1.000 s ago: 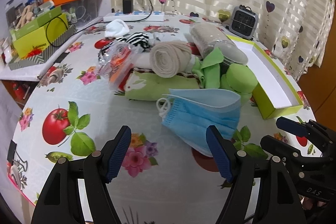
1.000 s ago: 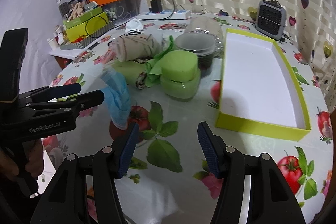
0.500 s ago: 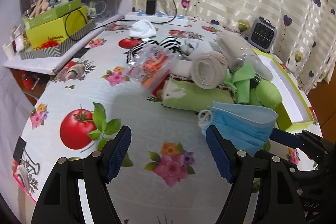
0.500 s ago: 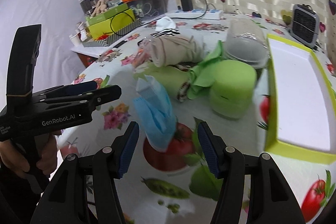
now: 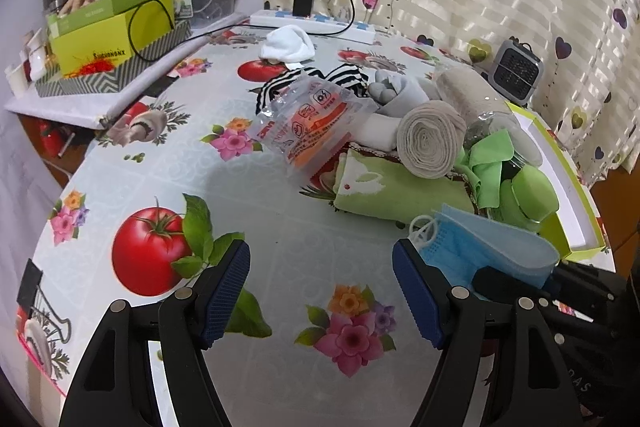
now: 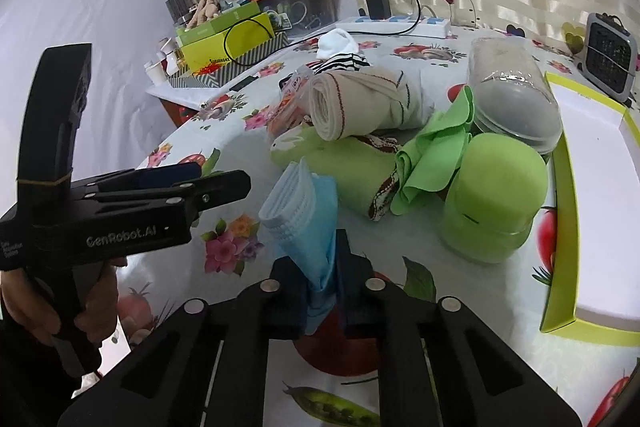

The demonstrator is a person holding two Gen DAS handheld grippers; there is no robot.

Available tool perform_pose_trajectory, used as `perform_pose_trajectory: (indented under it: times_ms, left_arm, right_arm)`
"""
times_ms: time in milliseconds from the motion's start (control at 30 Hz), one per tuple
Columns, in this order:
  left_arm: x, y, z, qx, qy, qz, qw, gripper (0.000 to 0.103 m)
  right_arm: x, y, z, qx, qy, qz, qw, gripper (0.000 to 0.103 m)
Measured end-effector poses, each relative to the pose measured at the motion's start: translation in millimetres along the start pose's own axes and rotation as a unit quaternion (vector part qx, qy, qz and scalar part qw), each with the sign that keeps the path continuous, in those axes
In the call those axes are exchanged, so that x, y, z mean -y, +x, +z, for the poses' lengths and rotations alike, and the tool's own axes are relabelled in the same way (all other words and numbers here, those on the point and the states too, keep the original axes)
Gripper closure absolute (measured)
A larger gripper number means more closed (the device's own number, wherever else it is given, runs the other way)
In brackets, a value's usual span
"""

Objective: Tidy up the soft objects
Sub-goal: 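Close right tool on blue mask while left tool grasps beige bandage roll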

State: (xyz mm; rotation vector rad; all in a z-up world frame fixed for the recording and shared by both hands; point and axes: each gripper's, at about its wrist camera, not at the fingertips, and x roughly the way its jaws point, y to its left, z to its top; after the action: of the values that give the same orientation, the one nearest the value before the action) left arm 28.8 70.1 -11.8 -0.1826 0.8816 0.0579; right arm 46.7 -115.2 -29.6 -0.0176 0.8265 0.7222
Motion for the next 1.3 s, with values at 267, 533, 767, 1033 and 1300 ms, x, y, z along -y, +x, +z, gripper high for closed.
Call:
perform_pose_trajectory:
  times_ms: [267,533,767,1033,1300]
  left_arm:
    - [12,3,12,0.009,0.01,-0.017,0.9998,0.029]
    - [34,8,38,0.025,0.041,-0.052,0.9975,0.029]
    - [51,22,57,0.03,0.063,-0.063,0.9956,0.029]
    - [69,42,64,0.02,0.089,-0.062,0.9939,0.029]
    - [74,47,64,0.015,0.092,-0.067,0.9934,0.054]
  right_arm:
    - [17,-32,-9,0.026,0.03,-0.008,0.999,0.095]
    - [37,-59,-16,0.039,0.058,-0.03,0.997,0.095]
    - [47,-68,-18,0.044,0.07,-0.037,0.996,0.095]
    - [52,-74,-20,0.049,0.075,-0.039,0.995,0.095]
    - [54,-80,-23,0.055,0.08,-0.04,0.994,0.095]
